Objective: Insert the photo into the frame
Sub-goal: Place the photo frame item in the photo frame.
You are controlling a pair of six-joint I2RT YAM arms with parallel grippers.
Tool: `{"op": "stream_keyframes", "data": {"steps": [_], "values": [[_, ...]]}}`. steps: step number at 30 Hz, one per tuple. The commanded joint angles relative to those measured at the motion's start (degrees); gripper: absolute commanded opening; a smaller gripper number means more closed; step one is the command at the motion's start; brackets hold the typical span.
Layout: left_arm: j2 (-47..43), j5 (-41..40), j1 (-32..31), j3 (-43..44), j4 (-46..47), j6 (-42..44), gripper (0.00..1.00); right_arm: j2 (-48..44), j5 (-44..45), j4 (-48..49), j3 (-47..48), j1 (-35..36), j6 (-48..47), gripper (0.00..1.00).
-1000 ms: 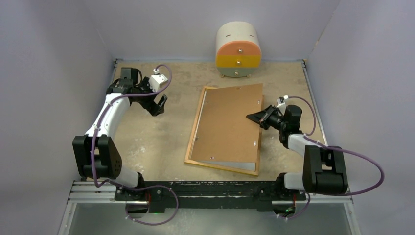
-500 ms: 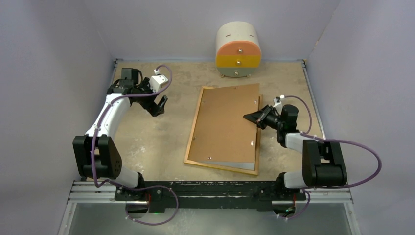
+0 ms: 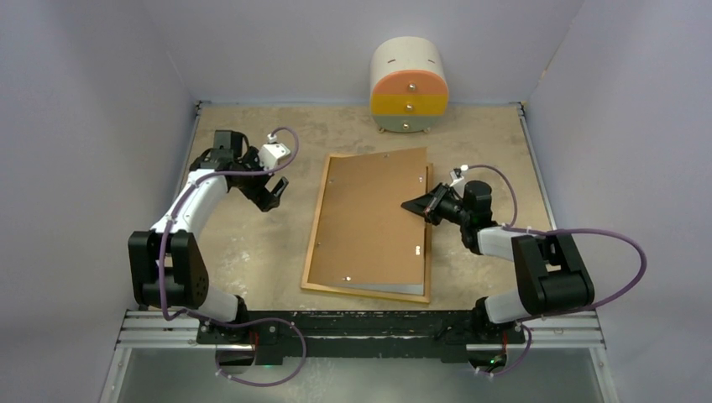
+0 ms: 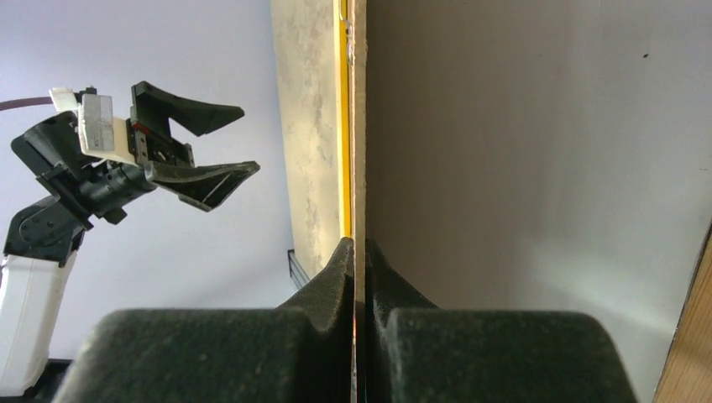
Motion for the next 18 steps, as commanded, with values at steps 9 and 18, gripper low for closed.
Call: {"op": "stream_keyframes", "data": {"steps": [9,18], "values": [[2.18,-7.67,-0.29,-7.8,9.92,2.07,1.0,0.92,14.27,-4.56,6.6,12.02,-4.64,0.3],[1.2,-7.55,-0.28,-10.64,12.07,2.31,1.0,-0.6,24.2,-27.13,16.68,15.44,-11.99,0.99]]}}
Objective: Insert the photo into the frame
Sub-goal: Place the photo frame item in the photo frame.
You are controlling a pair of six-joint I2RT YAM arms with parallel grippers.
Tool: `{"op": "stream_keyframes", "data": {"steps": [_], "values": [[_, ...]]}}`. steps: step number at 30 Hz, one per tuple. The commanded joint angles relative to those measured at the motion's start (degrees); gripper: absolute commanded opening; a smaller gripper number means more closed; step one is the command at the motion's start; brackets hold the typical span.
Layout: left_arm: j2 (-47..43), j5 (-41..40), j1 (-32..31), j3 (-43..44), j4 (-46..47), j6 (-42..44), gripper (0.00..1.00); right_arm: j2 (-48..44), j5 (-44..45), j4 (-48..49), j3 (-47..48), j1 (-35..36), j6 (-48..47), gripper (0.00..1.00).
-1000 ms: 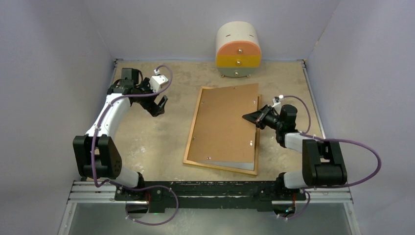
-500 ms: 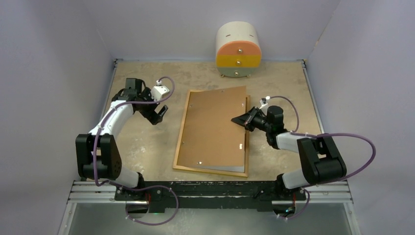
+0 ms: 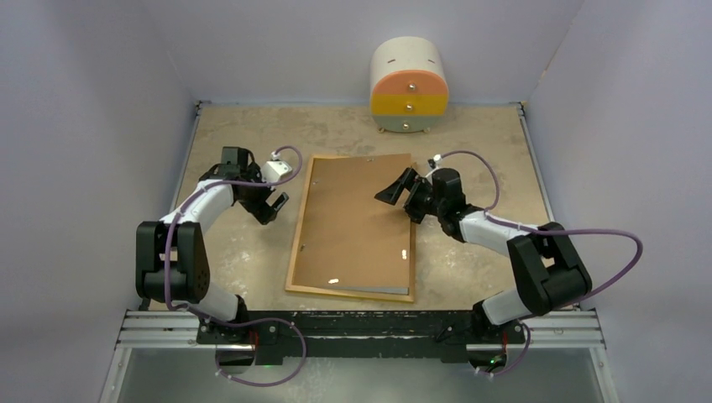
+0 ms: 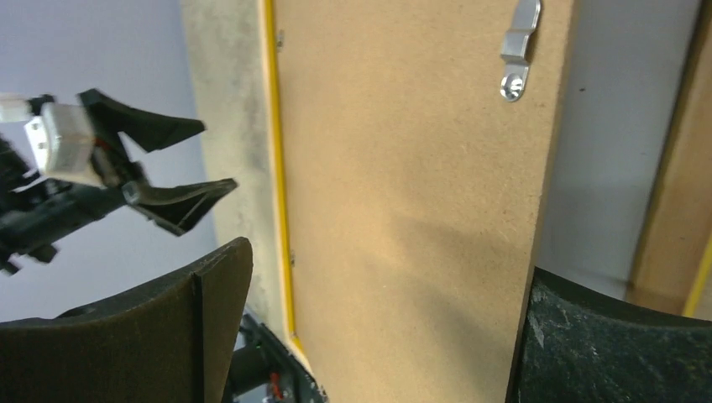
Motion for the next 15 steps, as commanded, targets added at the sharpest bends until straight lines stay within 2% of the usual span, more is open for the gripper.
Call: {"op": "stream_keyframes", "data": {"steps": [1,7,15], "values": [[-1.07,-0.72,-0.33,-0.95,3.09,0.7,1.0,-1.75,8.37,-13.02,6.99,2.37,-6.53,0.99],[-1.73,0.07,-0.33,-0.65,2.15,0.35,1.0,0.76,14.69,-24.51,13.51,5.52,-9.28,0.99],[-2.08,-1.51,-0.35,0.1,1.02,1.05,1.0,1.72,21.73,-33.35,17.37,7.67,-12.1,0.99]]}}
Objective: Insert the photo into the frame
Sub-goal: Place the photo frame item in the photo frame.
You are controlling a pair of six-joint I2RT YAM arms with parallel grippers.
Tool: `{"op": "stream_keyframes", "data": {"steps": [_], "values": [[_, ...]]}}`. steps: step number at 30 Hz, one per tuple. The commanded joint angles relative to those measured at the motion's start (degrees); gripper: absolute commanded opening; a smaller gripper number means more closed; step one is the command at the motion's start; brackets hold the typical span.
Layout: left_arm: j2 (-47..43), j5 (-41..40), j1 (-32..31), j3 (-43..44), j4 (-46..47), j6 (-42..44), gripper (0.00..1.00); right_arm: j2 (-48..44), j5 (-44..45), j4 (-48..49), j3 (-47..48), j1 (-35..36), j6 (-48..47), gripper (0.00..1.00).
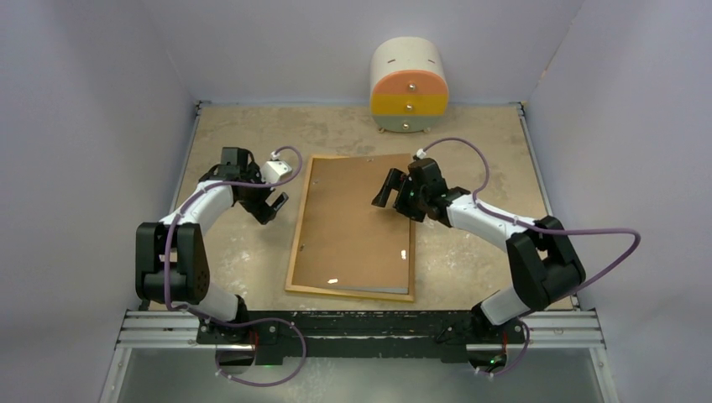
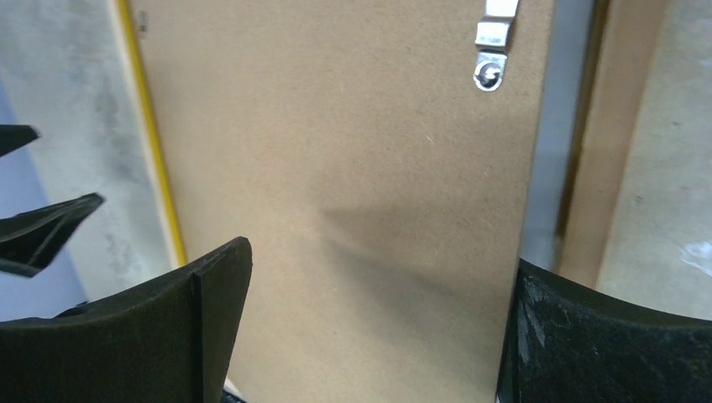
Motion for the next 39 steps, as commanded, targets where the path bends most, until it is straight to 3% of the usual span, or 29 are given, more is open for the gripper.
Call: {"op": "stream_keyframes", "data": {"steps": [1,8,16,21,26,30,34,39], "values": [[-1.77,-0.93,-0.3,0.73,-0.38,0.81,1.0,-1.11,7.09,-6.79,3.15,0.94,-3.1,0.99],[-2.71,-1.15,-0.29,1.43,-1.28,1.09,1.0,-5.61,12.21,-10.54,4.92,1.04,-6.98,0.99],[-2.87,1.78,-0.29,3.2,-3.9,0.51,1.0,-7.37,12.46,-14.85,5.53,0.76,-1.92,0.99],[-2.36,7.62,-0.28,4.45,-6.41,-2.02,0.97,-10.78,4.64,-5.07,2.62,0.6,-2.12,0.95],[-0.82,14.3,-0.28,4.69,-7.4,-6.87,0.89,-11.06,1.6,3.09,-0.82,7.35,1.02,0.83],[2.16,20.64,-0.28,4.66,-7.93,-10.02,0.69,-7.51,-3.72,14.83,-5.04,13.04,4.48,0.77],[6.08,25.41,-0.28,5.27,-8.35,-11.76,0.53,0.57,-0.9,17.96,-1.59,22.6,4.28,0.74],[9.2,28.61,-0.35,5.43,-8.08,-12.05,0.48,9.31,-1.02,23.16,3.21,28.45,4.86,0.71]]}}
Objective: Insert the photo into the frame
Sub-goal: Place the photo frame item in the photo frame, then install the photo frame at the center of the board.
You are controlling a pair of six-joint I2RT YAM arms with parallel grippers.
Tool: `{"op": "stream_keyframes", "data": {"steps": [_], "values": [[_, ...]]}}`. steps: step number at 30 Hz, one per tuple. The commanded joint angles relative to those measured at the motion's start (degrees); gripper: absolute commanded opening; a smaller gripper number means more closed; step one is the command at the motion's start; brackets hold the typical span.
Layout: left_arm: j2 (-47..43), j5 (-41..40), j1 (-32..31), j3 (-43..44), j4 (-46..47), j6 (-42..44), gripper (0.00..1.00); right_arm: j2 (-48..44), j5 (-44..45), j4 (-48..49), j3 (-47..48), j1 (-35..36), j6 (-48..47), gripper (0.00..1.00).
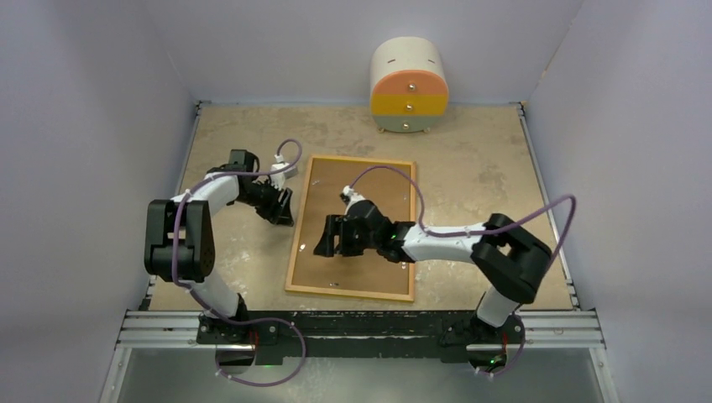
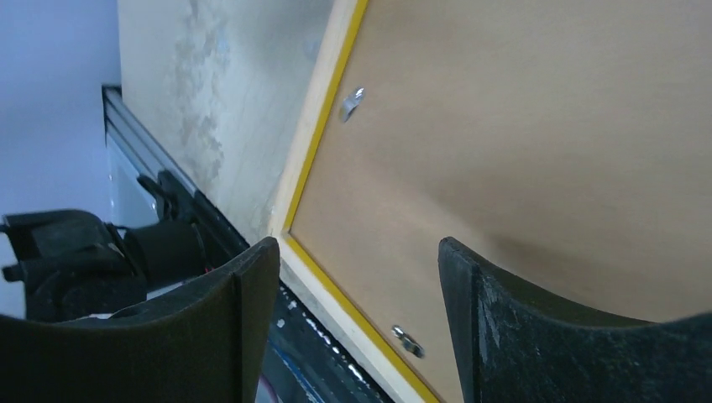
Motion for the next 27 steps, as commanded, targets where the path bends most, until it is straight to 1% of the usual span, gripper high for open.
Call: {"op": "stream_keyframes", "data": {"steps": [1,6,8,10,15,27], "values": [[1.58,7.33,-0.37,2.22,-0.59,-1.44,0.47,5.11,-1.09,8.2,5.49,3.41,1.5,0.71],[2.87,8.73,-0.44,2.05,-0.77,-1.28,0.42,10.62,-3.01,12.02,7.51,4.52,3.15,0.67],[3.43,8.49,-0.46,2.13,-0.75,-1.1,0.4,12.09,-3.41,12.49,8.07,4.62,3.23,0.66],[4.08,8.5,-0.46,2.06,-0.75,-0.84,0.35,13.48,-3.47,12.74,8.68,4.58,3.2,0.65],[6.09,8.8,-0.46,2.47,-0.86,-0.57,0.3,16.37,-4.9,13.84,10.0,4.57,3.58,0.61],[6.15,6.87,-1.31,2.49,-0.23,-0.68,0.28,19.83,-6.11,13.37,11.47,4.63,3.87,0.55]]}}
